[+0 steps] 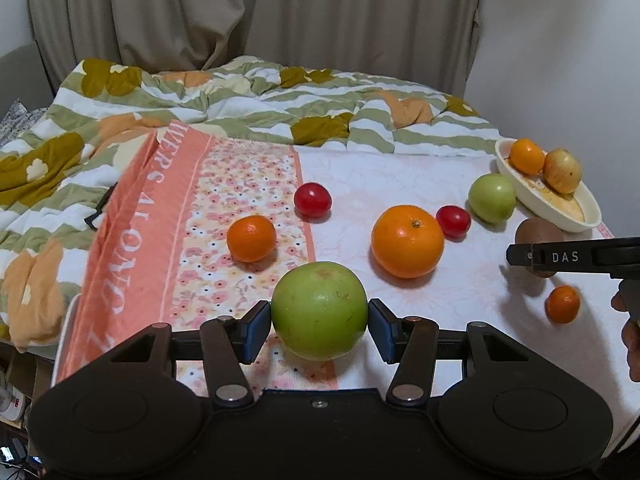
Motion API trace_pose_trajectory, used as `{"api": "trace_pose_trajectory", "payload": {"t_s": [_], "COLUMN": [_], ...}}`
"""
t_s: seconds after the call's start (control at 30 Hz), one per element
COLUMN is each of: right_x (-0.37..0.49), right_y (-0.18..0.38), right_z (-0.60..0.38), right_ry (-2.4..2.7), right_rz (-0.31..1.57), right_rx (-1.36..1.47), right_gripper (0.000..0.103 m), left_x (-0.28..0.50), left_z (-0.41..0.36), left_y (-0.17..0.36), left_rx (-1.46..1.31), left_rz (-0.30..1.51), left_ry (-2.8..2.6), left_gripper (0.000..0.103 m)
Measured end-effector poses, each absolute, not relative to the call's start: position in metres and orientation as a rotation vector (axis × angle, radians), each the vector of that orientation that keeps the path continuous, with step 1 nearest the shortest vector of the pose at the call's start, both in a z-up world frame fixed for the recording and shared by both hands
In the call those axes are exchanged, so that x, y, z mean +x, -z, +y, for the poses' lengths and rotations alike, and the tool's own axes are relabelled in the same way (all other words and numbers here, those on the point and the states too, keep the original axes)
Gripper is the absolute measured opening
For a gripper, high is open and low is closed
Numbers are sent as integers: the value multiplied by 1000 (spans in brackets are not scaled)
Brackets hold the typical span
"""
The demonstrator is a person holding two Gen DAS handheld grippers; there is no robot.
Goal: Organize fruits
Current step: 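Carry the green apple with the left tool into the bowl while the right tool carries the kiwi there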
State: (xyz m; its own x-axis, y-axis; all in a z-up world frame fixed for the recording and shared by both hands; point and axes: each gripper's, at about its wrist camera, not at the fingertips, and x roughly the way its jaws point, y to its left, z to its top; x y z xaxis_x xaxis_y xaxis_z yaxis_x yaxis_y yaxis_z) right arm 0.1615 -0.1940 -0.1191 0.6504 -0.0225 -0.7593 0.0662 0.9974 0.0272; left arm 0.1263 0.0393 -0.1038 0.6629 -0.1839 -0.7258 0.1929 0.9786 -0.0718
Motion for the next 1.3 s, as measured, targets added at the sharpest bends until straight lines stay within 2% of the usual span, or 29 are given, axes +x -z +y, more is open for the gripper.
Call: {"api": "trace_pose_trajectory", "payload": {"t_s": [0.6, 0.97, 1.3], "right_x": [96, 68, 84], "right_y": [22, -21, -16], "right_z": [-225, -301, -383], "right_ry": [87, 79, -2], "right_rz": [748, 687, 704], "right_rx": [76, 67, 39], "right_gripper": [73, 73, 73], "left_x": [82, 72, 86], "left_z": [16, -60, -146], "left_y": [20, -13, -16], "left_rx": [28, 49, 7], "left_rz": [687, 621, 634], "left_ry": [282, 324, 285], "left_gripper": [57, 57, 57]}}
